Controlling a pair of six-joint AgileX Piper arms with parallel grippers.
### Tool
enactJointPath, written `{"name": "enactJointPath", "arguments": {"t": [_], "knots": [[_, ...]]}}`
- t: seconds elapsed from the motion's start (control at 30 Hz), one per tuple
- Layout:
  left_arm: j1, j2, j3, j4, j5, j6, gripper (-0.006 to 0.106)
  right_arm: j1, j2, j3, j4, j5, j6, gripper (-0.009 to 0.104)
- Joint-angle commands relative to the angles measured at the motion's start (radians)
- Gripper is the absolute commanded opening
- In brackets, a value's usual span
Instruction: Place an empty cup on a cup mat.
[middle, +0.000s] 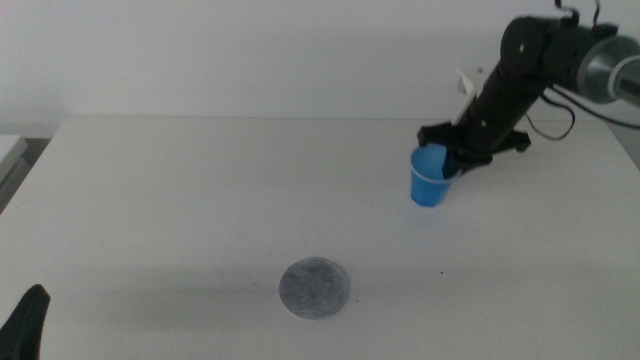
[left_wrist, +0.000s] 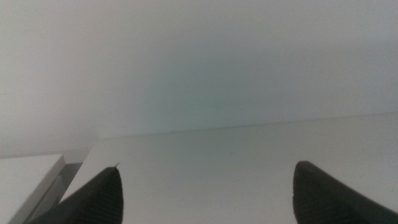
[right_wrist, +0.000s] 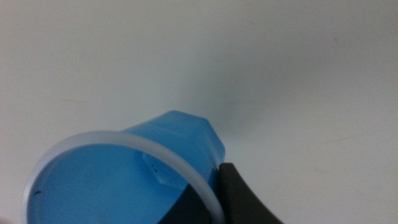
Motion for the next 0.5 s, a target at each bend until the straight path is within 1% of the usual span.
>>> {"name": "enactJointPath", "arguments": {"t": [0.0,0.2,0.47], "knots": [[-0.002,-0.004,0.0,-0.003,-0.005,-0.003,0.094,0.029,-0.067,-0.01,0.005,0.007,-0.012,-0.002],[-0.002,-0.004,0.0,-0.003,-0.005,-0.003,0.094,0.107,-0.156,-0.01,0.005,0.029,-0.004,-0.002],[-0.002,-0.004,0.0,-0.003,-0.005,-0.003,0.094,0.248,-0.172,-0.01,-0.004,0.111,0.0,-0.002]]}}
